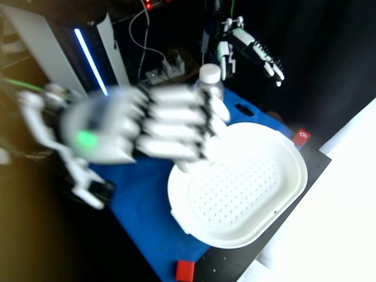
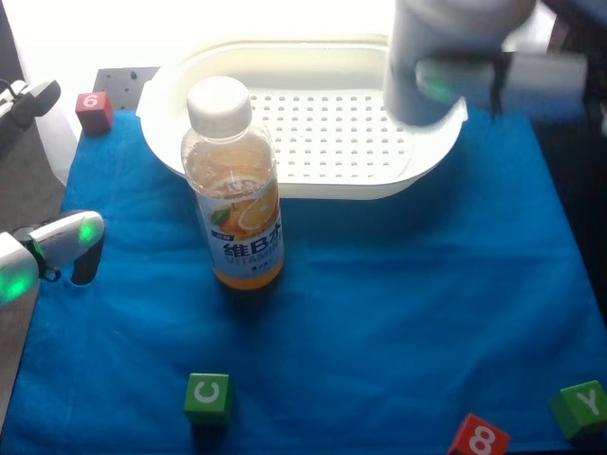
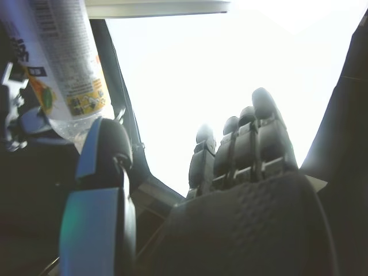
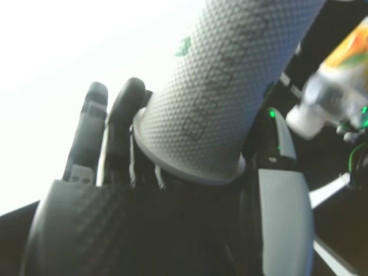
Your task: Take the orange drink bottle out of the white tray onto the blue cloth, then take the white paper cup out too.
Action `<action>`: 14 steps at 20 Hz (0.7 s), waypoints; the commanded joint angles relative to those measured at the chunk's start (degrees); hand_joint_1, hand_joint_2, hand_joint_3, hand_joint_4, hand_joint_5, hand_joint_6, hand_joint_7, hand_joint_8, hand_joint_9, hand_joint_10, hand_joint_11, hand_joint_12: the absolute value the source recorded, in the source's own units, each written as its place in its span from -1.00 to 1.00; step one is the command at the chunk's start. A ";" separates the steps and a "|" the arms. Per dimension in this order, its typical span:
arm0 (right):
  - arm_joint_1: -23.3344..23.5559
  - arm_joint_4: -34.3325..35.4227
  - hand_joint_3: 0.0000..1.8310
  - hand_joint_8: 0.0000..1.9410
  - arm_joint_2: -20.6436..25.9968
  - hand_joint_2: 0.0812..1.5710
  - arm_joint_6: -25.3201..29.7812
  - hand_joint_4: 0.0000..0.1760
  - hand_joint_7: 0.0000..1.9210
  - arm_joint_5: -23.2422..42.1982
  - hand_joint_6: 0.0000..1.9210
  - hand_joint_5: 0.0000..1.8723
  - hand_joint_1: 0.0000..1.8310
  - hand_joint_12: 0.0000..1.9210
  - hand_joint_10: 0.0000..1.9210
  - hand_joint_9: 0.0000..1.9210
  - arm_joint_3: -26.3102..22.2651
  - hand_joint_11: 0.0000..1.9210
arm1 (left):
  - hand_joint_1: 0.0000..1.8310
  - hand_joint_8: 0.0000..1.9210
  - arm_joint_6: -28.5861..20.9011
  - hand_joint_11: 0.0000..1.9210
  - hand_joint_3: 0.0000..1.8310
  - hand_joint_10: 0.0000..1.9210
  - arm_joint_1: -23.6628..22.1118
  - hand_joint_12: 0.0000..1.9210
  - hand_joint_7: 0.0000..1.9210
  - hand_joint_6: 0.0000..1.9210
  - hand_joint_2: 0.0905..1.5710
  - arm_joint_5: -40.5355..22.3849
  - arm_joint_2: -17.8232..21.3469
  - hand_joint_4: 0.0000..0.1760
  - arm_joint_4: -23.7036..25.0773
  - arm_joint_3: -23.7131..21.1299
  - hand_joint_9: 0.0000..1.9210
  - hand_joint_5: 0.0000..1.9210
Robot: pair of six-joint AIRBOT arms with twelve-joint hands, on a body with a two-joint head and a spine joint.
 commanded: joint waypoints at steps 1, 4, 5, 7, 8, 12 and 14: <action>-0.22 0.32 -0.99 0.18 0.25 0.52 0.43 -1.00 -0.89 8.85 -0.08 -0.99 -0.15 1.00 0.58 -0.94 -1.00 -0.97 | -0.09 -1.00 -0.53 -1.00 -1.00 -1.00 -0.07 -0.95 -1.00 -1.00 0.42 -8.13 -0.07 -0.21 0.34 0.00 -1.00 -0.86; -4.93 0.32 -1.00 0.15 1.64 0.50 0.48 -1.00 -0.85 10.46 -0.21 -0.91 -0.27 0.86 0.51 -0.89 -3.53 -1.00 | -0.06 -1.00 -0.92 -0.93 -1.00 -1.00 0.65 -0.97 -1.00 -1.00 0.43 -9.14 -0.06 -0.20 -0.44 -0.12 -1.00 -0.87; -6.91 0.33 -1.00 0.13 1.93 0.51 0.48 -1.00 -0.87 10.68 -0.21 -0.90 -0.28 0.86 0.51 -0.89 -4.05 -1.00 | -0.06 -1.00 -0.92 -0.99 -1.00 -1.00 0.80 -0.73 -1.00 -1.00 0.43 -9.25 -0.07 -0.10 -0.55 -0.16 -1.00 -0.87; -9.99 0.68 -1.00 0.09 1.90 0.51 1.01 -1.00 -0.90 10.79 -0.22 -0.94 -0.27 0.94 0.53 -0.90 -4.39 -1.00 | -0.11 -1.00 -0.91 -1.00 -1.00 -1.00 0.92 -0.58 -1.00 -1.00 0.43 -9.07 -0.05 0.04 -0.56 -0.14 -1.00 -0.88; -11.00 0.94 -1.00 0.06 1.77 0.52 1.57 -1.00 -0.91 10.78 -0.25 -0.95 -0.24 0.95 0.53 -0.91 -4.39 -1.00 | -0.12 -1.00 -0.91 -1.00 -1.00 -1.00 0.94 -0.62 -1.00 -1.00 0.43 -9.04 -0.02 0.10 -0.56 -0.14 -1.00 -0.89; -15.21 3.22 -1.00 -0.03 0.30 0.50 1.86 -1.00 -0.99 10.47 -0.30 -1.00 -0.22 1.00 0.60 -0.97 -4.16 -0.95 | -0.08 -1.00 -0.91 -1.00 -1.00 -1.00 0.94 -0.78 -1.00 -1.00 0.46 -9.05 0.03 -0.20 -0.56 -0.19 -1.00 -0.89; -15.91 3.69 -1.00 -0.27 -0.27 0.48 1.86 -1.00 -0.99 9.35 -0.58 -1.00 -0.25 0.94 0.34 -1.00 -4.02 -0.99 | -0.07 -1.00 -0.91 -1.00 -1.00 -1.00 0.94 -0.92 -1.00 -1.00 0.48 -9.14 0.17 -0.49 -0.61 -0.27 -1.00 -0.89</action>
